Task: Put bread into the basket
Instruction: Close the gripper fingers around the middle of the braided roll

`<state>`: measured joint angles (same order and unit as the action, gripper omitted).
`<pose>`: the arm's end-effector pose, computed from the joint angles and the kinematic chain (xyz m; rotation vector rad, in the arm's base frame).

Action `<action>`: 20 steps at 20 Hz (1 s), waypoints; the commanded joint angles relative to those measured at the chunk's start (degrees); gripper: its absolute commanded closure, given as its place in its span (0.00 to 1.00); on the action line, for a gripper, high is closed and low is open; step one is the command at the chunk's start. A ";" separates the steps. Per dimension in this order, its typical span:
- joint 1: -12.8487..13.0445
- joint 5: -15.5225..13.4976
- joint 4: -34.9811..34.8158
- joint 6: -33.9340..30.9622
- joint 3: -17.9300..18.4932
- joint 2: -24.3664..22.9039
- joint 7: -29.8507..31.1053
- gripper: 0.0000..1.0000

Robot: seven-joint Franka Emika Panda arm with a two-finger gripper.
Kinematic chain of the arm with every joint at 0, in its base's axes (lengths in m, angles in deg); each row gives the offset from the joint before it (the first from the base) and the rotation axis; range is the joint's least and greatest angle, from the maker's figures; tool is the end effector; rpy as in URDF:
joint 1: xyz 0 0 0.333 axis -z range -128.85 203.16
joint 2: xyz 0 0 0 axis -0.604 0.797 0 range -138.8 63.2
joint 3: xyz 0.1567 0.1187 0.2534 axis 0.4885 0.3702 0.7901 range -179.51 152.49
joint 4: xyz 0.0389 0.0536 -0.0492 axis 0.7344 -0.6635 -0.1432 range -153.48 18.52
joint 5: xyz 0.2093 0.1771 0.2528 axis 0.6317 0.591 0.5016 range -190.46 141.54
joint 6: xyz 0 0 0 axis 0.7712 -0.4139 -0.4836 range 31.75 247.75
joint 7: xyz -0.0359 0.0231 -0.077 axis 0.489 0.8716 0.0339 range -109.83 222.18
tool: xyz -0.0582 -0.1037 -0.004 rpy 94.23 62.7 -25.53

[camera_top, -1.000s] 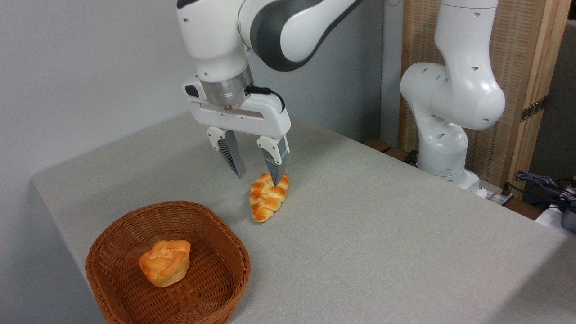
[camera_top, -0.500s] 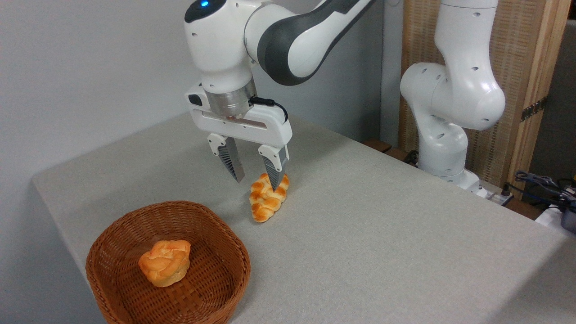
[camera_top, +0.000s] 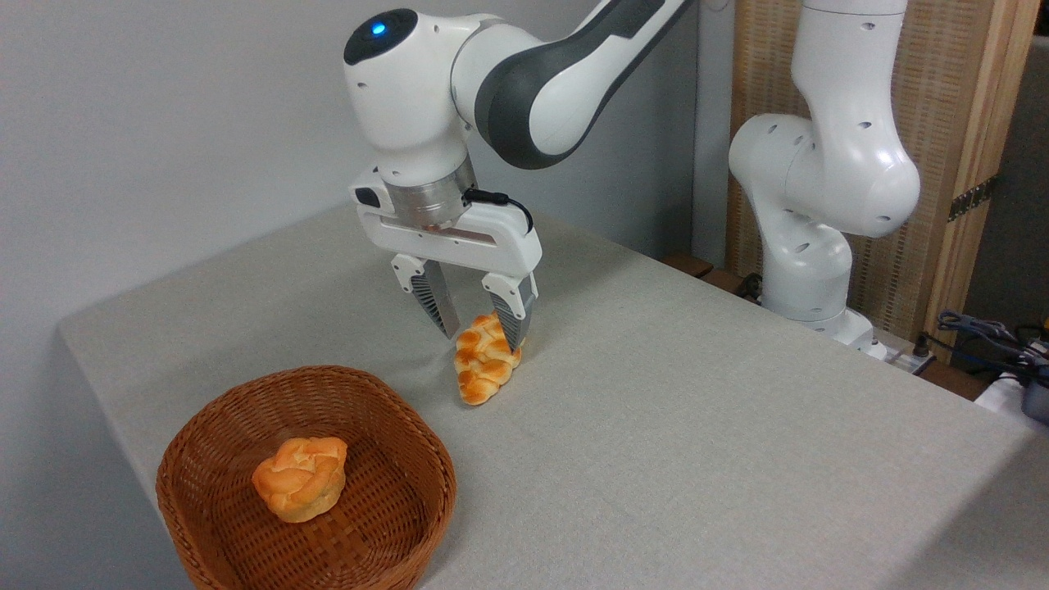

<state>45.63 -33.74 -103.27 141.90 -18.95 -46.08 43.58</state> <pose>0.4493 -0.1263 0.4373 2.9412 -0.5905 -0.2216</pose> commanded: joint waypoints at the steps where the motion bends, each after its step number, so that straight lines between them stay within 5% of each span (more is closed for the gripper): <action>1: 0.05 -0.30 -1.83 1.24 -0.37 -1.31 -0.14 0.00; 20: 0.49 -0.30 -3.59 4.32 -0.63 -1.13 -0.05 0.01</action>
<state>45.77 -33.74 -105.40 143.91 -19.71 -46.08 43.58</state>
